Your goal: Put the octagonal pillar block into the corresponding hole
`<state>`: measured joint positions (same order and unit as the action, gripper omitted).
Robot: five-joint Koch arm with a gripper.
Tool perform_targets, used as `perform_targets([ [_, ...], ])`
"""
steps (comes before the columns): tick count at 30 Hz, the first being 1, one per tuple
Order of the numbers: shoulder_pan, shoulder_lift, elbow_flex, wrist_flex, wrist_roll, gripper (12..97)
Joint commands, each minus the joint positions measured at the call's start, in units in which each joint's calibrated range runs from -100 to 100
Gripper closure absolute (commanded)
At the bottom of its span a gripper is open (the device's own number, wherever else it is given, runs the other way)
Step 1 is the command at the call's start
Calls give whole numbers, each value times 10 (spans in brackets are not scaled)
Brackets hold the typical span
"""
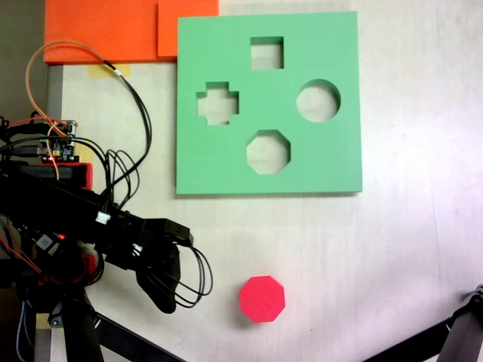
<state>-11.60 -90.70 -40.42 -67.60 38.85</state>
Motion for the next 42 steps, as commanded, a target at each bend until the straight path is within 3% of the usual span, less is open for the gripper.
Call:
perform_targets([
  [1,-4,34,53,34,-13,354],
  [25,-20,400,260,86,-56,346],
  [42,-15,522,371,92,-61,346],
])
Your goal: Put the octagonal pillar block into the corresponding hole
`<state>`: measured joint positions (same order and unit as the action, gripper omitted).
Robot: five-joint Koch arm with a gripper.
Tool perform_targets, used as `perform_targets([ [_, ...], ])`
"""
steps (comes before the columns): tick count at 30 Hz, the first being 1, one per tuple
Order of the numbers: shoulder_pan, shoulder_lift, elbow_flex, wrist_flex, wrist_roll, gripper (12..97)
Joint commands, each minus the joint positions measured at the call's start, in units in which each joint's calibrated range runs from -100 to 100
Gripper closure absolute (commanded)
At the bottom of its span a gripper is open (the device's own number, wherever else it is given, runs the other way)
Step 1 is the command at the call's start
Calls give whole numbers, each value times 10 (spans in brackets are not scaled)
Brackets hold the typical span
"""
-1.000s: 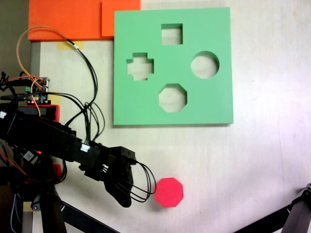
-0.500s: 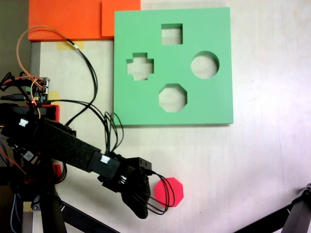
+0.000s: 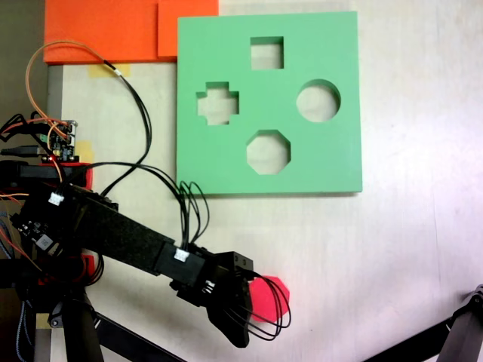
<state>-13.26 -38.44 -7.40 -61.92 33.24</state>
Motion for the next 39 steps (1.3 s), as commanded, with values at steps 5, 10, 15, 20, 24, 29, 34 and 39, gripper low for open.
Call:
perform_targets([
  [5,8,11,54,35,-3,346],
  [10,14,11,57,35,2,347],
  [15,20,11,57,35,11,347],
  [20,25,11,57,36,24,347],
  [24,26,16,57,36,26,347],
  [29,25,32,54,36,23,347],
  [34,21,63,52,36,28,347],
  [39,15,95,50,36,57,347],
])
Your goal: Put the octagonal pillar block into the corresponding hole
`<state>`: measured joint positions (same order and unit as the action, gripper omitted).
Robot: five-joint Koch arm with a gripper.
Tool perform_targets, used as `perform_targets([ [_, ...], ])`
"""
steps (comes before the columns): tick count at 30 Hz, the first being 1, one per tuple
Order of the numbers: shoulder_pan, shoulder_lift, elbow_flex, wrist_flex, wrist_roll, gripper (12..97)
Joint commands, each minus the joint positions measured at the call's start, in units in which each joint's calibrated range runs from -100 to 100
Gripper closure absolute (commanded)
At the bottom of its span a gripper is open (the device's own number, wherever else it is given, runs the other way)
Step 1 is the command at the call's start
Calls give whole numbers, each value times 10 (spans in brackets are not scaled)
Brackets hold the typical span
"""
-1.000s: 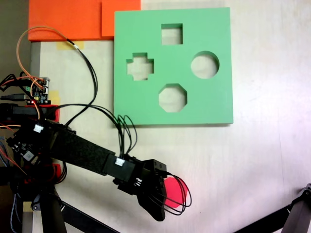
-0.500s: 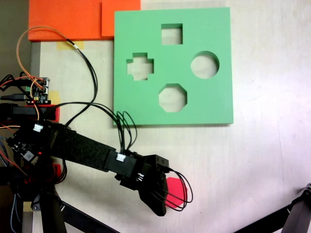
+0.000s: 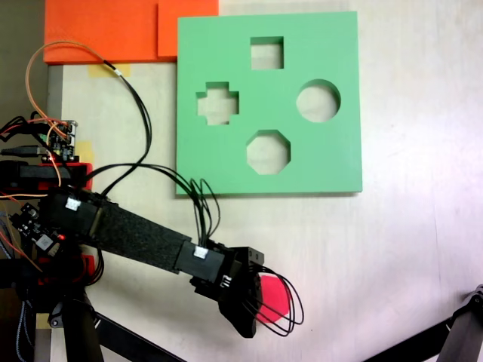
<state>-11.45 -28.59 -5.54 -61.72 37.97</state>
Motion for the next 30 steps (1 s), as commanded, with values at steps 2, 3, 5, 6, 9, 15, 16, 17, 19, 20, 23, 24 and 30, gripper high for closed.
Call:
perform_targets([
  [2,-3,7,31,34,20,347],
  [3,-3,9,31,35,23,347],
  [5,-4,11,31,40,30,347],
  [6,-4,11,31,42,31,347],
  [9,-4,11,31,52,33,347],
  [15,-7,9,56,56,33,347],
  [16,-7,11,61,57,33,347],
  [17,-7,14,62,63,33,348],
  [19,-7,19,62,69,33,347],
  [20,-7,23,62,72,33,348],
  [23,-7,37,62,82,33,348],
  [24,-6,44,62,83,33,348],
  [30,-3,76,62,88,32,351],
])
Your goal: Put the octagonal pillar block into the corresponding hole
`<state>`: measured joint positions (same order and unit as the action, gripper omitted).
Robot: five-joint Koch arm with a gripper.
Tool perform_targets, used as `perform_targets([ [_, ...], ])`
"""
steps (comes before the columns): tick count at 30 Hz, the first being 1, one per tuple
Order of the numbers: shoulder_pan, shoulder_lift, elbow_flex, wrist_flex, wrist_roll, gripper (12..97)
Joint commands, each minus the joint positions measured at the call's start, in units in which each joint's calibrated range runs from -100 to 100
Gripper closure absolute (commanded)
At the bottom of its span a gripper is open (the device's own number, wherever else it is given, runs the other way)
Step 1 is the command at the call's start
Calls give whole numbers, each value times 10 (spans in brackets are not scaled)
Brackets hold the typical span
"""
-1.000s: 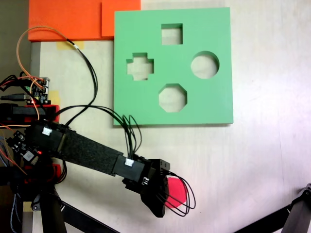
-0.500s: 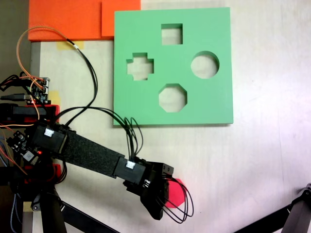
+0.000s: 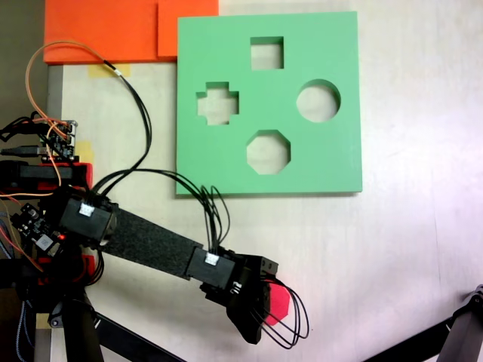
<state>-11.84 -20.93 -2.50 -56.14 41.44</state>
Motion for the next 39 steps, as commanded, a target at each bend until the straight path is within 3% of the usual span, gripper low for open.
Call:
perform_targets([
  [1,2,5,32,32,-3,351],
  [39,6,105,31,34,-29,352],
])
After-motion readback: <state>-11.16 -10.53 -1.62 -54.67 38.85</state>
